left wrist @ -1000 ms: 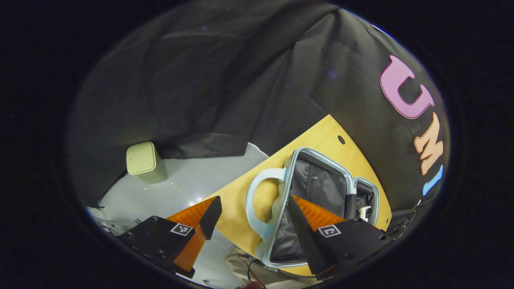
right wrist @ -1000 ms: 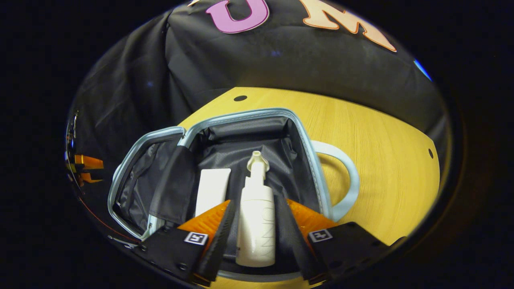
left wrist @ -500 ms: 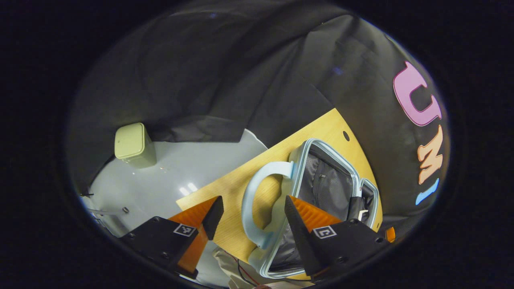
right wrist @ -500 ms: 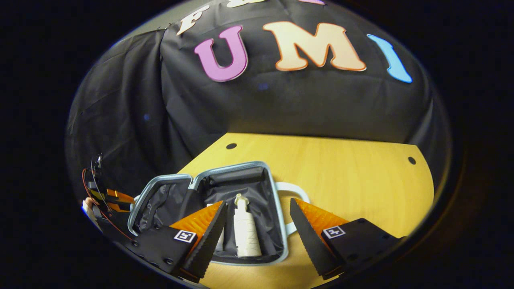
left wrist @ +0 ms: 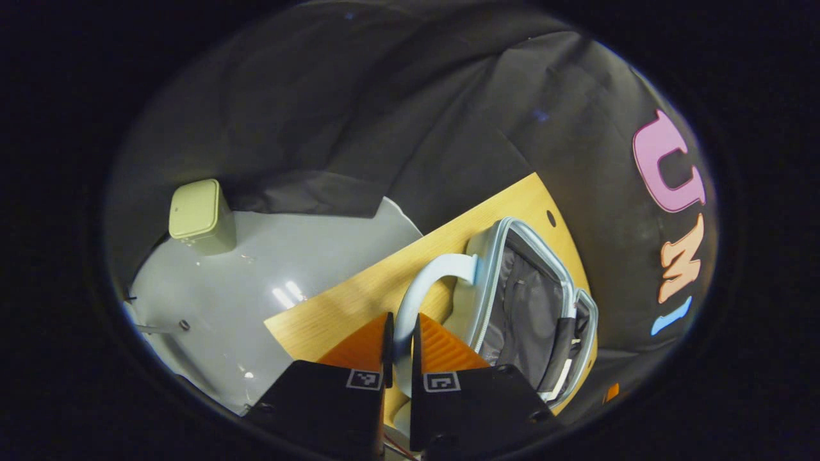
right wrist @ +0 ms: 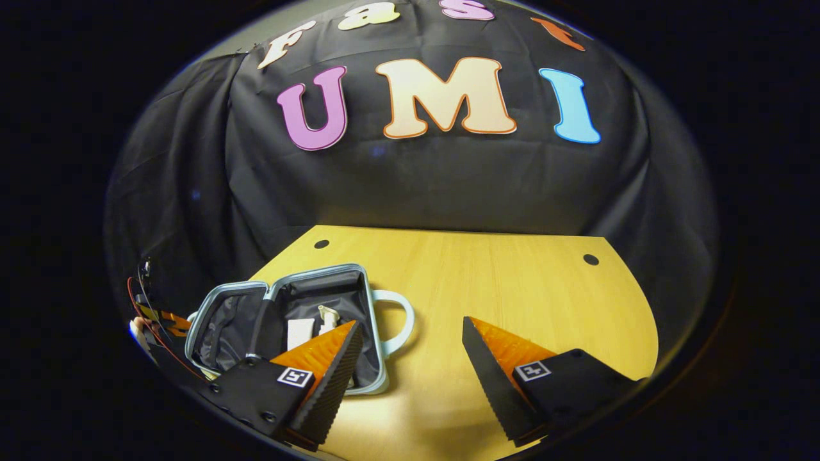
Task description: First open the suitcase, pack the skin care products into it, and then close the suitcase.
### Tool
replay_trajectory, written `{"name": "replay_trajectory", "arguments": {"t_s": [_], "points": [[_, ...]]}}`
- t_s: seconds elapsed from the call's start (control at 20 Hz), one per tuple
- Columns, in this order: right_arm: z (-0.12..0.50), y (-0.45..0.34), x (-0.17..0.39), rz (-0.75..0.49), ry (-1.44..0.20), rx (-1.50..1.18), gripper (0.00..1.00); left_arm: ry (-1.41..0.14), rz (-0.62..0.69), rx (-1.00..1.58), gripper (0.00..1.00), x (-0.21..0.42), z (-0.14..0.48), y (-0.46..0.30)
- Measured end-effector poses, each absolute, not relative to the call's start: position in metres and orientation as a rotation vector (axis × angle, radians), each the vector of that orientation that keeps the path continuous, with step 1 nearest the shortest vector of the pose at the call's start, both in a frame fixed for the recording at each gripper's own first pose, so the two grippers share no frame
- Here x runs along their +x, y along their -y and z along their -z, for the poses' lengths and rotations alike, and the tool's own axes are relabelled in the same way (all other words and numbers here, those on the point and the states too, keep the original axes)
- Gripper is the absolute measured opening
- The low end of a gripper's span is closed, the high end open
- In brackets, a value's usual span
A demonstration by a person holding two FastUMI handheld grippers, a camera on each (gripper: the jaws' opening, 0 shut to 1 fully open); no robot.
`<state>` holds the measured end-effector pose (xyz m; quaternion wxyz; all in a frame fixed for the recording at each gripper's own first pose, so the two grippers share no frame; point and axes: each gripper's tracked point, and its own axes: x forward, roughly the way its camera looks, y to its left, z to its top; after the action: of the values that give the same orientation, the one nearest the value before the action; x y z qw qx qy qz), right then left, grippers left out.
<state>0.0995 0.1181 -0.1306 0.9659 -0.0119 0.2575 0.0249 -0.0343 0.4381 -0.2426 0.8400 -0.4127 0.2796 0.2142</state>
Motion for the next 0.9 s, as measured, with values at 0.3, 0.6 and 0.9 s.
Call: {"name": "replay_trajectory", "arguments": {"t_s": [0.3, 0.6, 0.9], "points": [[0.142, -0.117, 0.09, -0.07, -0.55, -0.035, 0.98, -0.604, -0.414, -0.846, 0.04, -0.038, 0.227, -0.425], [0.14, -0.115, 0.086, -0.091, -0.548, -0.009, 0.95, -0.523, -0.334, -0.758, 0.02, -0.028, 0.143, -0.394], [0.133, -0.089, 0.086, -0.078, -0.518, 0.021, 0.99, -0.434, -0.205, -0.645, 0.02, -0.006, 0.055, -0.339]]}}
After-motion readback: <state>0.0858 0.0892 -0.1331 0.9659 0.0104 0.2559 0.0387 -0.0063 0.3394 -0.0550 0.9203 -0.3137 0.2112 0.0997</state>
